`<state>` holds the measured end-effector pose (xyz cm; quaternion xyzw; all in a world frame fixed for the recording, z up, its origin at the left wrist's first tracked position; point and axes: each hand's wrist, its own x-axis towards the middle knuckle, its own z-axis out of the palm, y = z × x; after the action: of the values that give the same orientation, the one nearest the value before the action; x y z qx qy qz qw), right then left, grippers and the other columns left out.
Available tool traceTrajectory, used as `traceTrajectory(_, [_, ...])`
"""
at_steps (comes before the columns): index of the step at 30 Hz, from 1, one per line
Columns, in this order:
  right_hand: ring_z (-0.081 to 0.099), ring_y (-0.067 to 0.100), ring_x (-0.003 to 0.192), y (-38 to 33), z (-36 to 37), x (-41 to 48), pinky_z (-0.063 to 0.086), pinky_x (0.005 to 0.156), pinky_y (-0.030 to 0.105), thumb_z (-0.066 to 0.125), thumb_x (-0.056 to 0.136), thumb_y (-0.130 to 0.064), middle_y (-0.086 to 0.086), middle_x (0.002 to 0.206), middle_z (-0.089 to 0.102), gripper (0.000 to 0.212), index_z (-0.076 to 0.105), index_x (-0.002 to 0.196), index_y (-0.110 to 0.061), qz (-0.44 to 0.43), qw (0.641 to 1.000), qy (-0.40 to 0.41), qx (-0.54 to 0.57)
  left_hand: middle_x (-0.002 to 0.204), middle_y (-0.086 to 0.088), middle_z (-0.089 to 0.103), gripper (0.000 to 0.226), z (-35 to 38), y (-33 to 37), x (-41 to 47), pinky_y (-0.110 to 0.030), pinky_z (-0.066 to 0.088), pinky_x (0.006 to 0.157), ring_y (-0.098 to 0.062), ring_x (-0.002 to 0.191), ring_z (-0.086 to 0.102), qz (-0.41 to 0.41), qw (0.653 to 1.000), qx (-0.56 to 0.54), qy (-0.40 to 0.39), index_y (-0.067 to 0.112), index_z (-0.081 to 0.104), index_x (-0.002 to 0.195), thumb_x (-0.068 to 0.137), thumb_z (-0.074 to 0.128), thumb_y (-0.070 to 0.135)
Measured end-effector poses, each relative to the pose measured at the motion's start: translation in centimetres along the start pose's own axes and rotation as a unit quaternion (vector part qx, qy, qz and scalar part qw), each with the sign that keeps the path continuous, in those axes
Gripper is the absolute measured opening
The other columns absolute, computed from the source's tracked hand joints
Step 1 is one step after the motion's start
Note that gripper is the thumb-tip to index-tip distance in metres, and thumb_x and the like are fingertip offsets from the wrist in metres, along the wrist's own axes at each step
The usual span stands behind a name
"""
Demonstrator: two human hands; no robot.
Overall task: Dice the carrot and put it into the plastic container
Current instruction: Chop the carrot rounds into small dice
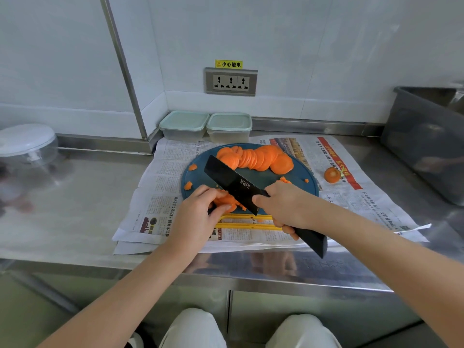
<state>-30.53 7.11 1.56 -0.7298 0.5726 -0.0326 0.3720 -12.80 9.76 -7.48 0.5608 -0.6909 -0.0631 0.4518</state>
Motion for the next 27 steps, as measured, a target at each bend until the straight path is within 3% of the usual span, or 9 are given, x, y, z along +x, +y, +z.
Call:
traceTrajectory(2, [0.038,0.017,0.031,0.1,0.1,0.0,0.041,0.036,0.024,0.041,0.101,-0.027,0.007,0.049,0.043,0.030,0.050,0.089,0.000,0.004,1.000,-0.006,0.012,0.091,0.010,0.060,0.022,0.0,0.0,0.0,-0.028,0.057,0.078,-0.007,0.082,0.066,-0.002,1.000,-0.004,0.000,0.010,0.072,0.101,0.080,0.074,0.015])
traceTrajectory(7, [0.037,0.014,0.031,0.3,-0.4,0.0,0.040,0.039,0.022,0.044,0.100,-0.029,0.002,0.043,0.042,0.031,0.042,0.073,-0.013,0.029,0.997,-0.027,0.062,0.093,0.010,0.062,0.027,0.0,0.0,0.0,-0.019,0.054,0.079,-0.006,0.084,0.065,-0.013,1.000,0.000,-0.003,0.011,0.072,0.105,0.080,0.074,0.018])
traceTrajectory(11, [0.037,0.014,0.033,-0.2,-0.9,0.0,0.040,0.038,0.021,0.045,0.099,-0.031,0.003,0.048,0.044,0.033,0.044,0.075,-0.009,0.037,0.997,-0.039,0.060,0.094,0.005,0.068,0.028,-0.1,-0.1,0.1,-0.007,0.039,0.078,-0.009,0.089,0.062,-0.027,0.999,0.018,0.007,0.011,0.072,0.105,0.079,0.075,0.019])
traceTrajectory(15, [0.038,0.014,0.032,-0.4,-1.0,0.2,0.040,0.039,0.021,0.044,0.100,-0.030,0.003,0.046,0.045,0.032,0.044,0.076,-0.009,0.041,0.997,-0.042,0.043,0.094,0.002,0.069,0.028,0.0,-0.2,0.1,-0.008,0.039,0.082,-0.012,0.092,0.063,-0.041,0.999,0.008,0.013,0.013,0.072,0.106,0.079,0.074,0.020])
traceTrajectory(20, [0.037,0.015,0.030,-0.6,-0.3,0.6,0.039,0.038,0.020,0.044,0.100,-0.029,0.003,0.043,0.043,0.032,0.042,0.074,-0.011,0.052,0.997,-0.041,0.050,0.092,0.001,0.069,0.029,0.1,-0.4,0.1,-0.032,0.054,0.081,-0.013,0.088,0.065,-0.036,0.999,-0.007,0.011,0.012,0.072,0.106,0.078,0.075,0.020])
traceTrajectory(27, [0.037,0.020,0.031,-0.7,2.2,1.9,0.040,0.036,0.024,0.040,0.099,-0.019,0.013,0.053,0.042,0.024,0.042,0.082,-0.003,0.028,0.999,-0.018,0.025,0.092,0.000,0.070,0.029,0.4,-0.6,0.1,-0.024,0.050,0.082,-0.015,0.089,0.065,-0.022,1.000,-0.005,0.017,0.011,0.073,0.105,0.076,0.077,0.014])
